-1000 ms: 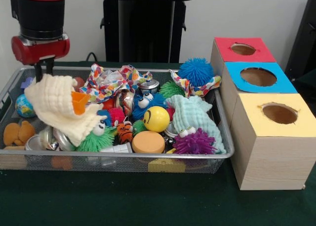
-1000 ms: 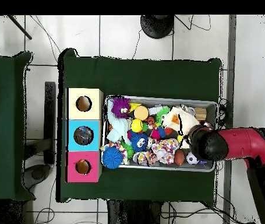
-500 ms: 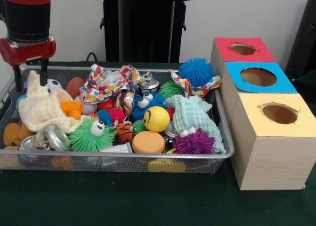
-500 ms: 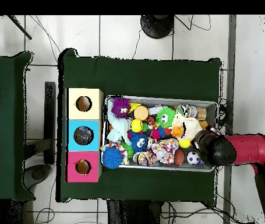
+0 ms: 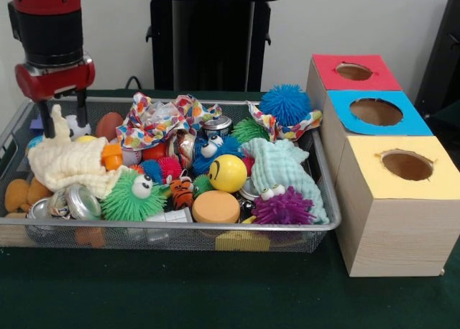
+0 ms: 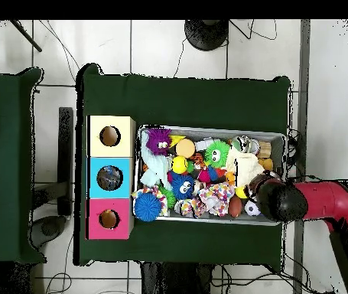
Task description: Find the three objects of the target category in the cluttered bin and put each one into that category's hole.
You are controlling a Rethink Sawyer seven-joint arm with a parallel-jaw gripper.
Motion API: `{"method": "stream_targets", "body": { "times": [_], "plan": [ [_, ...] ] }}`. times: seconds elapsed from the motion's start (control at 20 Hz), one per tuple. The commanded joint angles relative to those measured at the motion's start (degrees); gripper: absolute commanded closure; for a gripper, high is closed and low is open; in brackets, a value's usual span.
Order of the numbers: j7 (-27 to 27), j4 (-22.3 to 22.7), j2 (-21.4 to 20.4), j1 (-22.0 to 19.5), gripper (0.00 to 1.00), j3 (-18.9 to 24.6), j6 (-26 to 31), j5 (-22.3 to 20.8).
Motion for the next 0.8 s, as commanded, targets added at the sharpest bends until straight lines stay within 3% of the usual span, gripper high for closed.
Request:
{"method": "stream_targets", "body": {
  "times": [0.05, 0.2, 0.4, 0.8],
  "plan": [
    [-2.66, 8.85, -6.28, 2.19, 0.0, 5.75, -0.67, 5.23],
    [-0.66, 9.57, -8.41, 4.18, 0.0, 6.82, -1.76, 6.19],
    [-2.61, 8.53, -8.03, 6.84, 0.0, 8.68, -1.99, 6.58],
    [6.06, 1.5, -0.4, 14.93, 0.0, 0.52, -5.03, 2.98]
  ]
}}
